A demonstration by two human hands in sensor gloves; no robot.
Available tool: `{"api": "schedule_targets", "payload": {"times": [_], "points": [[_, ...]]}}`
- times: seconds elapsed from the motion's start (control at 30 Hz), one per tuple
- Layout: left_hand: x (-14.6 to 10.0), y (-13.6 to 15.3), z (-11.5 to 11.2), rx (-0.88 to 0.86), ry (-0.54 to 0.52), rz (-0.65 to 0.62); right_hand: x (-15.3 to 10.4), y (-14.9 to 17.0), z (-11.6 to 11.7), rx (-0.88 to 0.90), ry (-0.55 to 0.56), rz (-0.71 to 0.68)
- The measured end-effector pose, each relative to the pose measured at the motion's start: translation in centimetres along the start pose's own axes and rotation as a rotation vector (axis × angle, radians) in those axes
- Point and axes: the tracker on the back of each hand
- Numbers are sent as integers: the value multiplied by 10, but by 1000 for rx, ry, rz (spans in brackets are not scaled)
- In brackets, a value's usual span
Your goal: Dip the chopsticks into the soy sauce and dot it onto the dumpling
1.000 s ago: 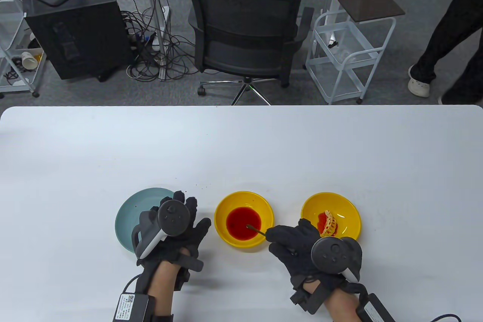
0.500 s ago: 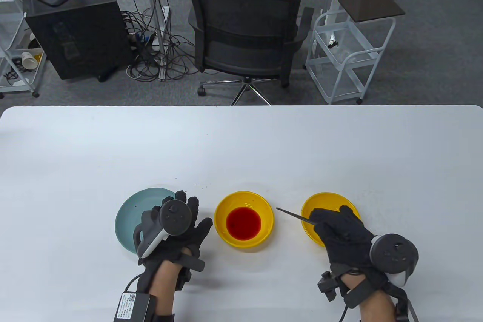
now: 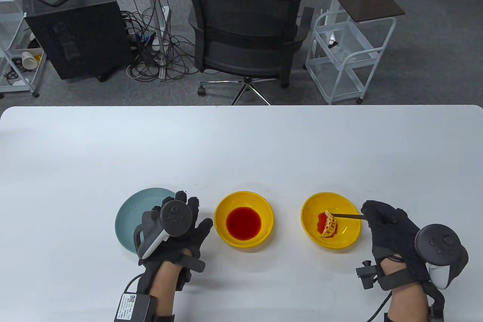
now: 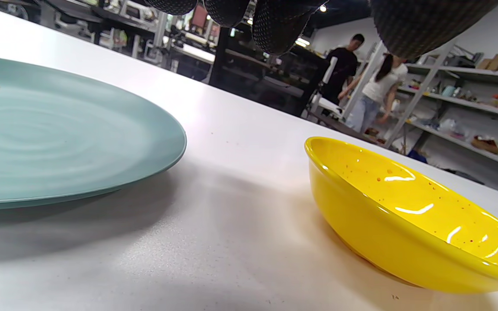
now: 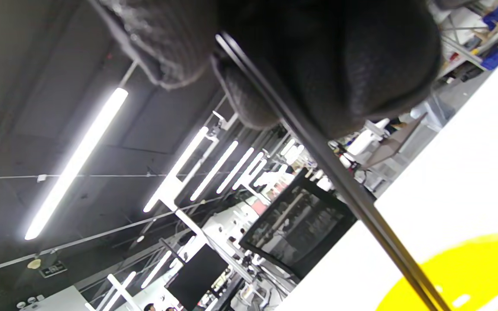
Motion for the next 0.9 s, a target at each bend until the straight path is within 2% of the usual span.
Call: {"api": "schedule_targets", "payload": {"times": [0.33,0.9], "points": [[-1,2,1,-3,-5,4,-1,-2,5,-38,-23,-25],[-2,1,0,-2,1,0,-8,-19,16,-136,-195,-50]]}}
Point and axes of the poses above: the tracker on the back of each hand, its own y axis roughly to the little-finger side, its own x axis roughly from the wrist to the fingertips, z = x × y, and after that the axes turned 14 degrees about x, right-handed
